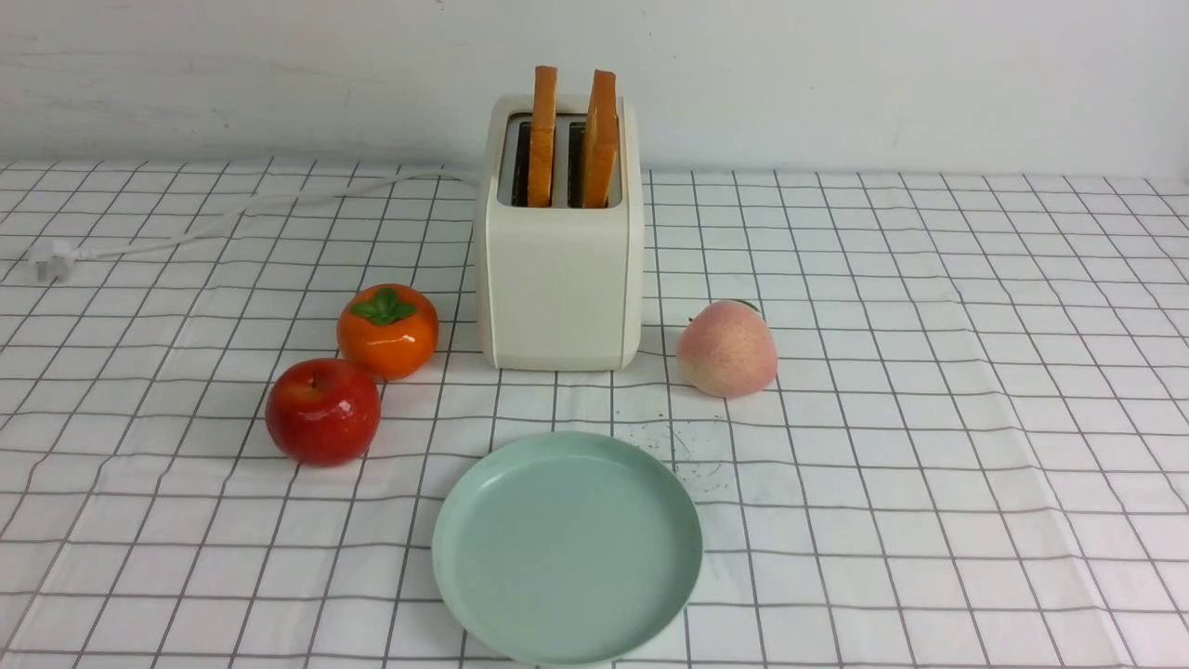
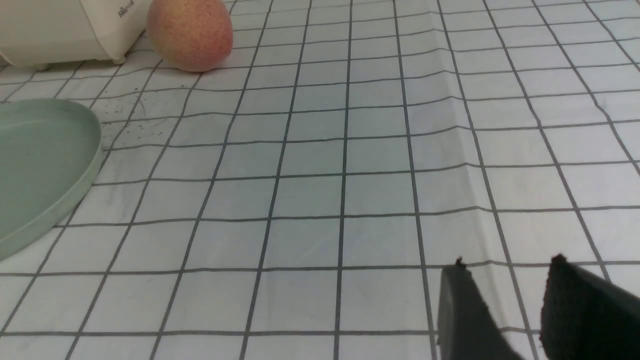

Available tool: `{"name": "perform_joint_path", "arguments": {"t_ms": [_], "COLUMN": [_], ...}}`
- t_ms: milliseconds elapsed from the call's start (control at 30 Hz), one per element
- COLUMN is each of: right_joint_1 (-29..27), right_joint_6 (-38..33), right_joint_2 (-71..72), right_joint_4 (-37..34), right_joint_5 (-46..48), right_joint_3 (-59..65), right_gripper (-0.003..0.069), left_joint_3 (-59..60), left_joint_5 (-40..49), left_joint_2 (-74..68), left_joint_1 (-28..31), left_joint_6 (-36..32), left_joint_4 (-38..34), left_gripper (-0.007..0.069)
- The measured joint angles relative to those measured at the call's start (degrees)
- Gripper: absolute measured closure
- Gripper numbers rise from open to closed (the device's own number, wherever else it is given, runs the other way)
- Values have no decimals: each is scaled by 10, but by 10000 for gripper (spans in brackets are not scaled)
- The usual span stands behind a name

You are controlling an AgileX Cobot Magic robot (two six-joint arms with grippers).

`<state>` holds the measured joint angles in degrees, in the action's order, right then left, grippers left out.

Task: Take toasted bread from bread machine on white checkered table place on plate.
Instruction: 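Reach for a toast slice standing in the toaster with the left gripper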

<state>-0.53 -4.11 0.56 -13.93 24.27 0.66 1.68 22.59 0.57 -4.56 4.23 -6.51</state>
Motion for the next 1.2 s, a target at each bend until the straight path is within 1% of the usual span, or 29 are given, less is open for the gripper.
{"name": "perform_joint_path", "arguments": {"t_ms": [500,633,733,767,800,867,900,933,967,1000,1033,1067,1100,1133,1167,1200], "right_joint_1": [0,0,0,0,0,0,0,0,0,0,0,0,0,0,0,0], "right_joint_6": [0,0,0,0,0,0,0,0,0,0,0,0,0,0,0,0], "right_joint_2": [0,0,0,0,0,0,0,0,0,0,0,0,0,0,0,0], "right_joint_4": [0,0,0,0,0,0,0,0,0,0,0,0,0,0,0,0], "right_joint_5": [0,0,0,0,0,0,0,0,0,0,0,0,0,0,0,0], "right_joint_3": [0,0,0,0,0,0,0,0,0,0,0,0,0,0,0,0], "right_gripper": [418,418,418,418,418,418,418,418,418,418,418,418,418,418,418,418], "left_joint_3": [0,0,0,0,0,0,0,0,-1,-2,-15,-28,-61,-66,-108,-142], "left_joint_5": [0,-27,-100,-108,-139,-192,-197,-237,-253,-256,-248,-235,-207,-196,-156,-108], "left_joint_2": [0,0,0,0,0,0,0,0,0,0,0,-3,-24,-28,-69,-106], "left_joint_1": [0,0,0,0,0,0,0,0,0,0,0,0,0,0,0,0], "left_joint_6": [0,5,58,64,76,85,86,97,106,107,112,111,103,99,85,70], "left_joint_4": [0,-18,-137,-152,-198,-250,-254,-289,-312,-317,-343,-354,-357,-357,-351,-338], "left_gripper": [386,386,386,386,386,386,386,386,393,395,424,459,512,522,593,635]}}
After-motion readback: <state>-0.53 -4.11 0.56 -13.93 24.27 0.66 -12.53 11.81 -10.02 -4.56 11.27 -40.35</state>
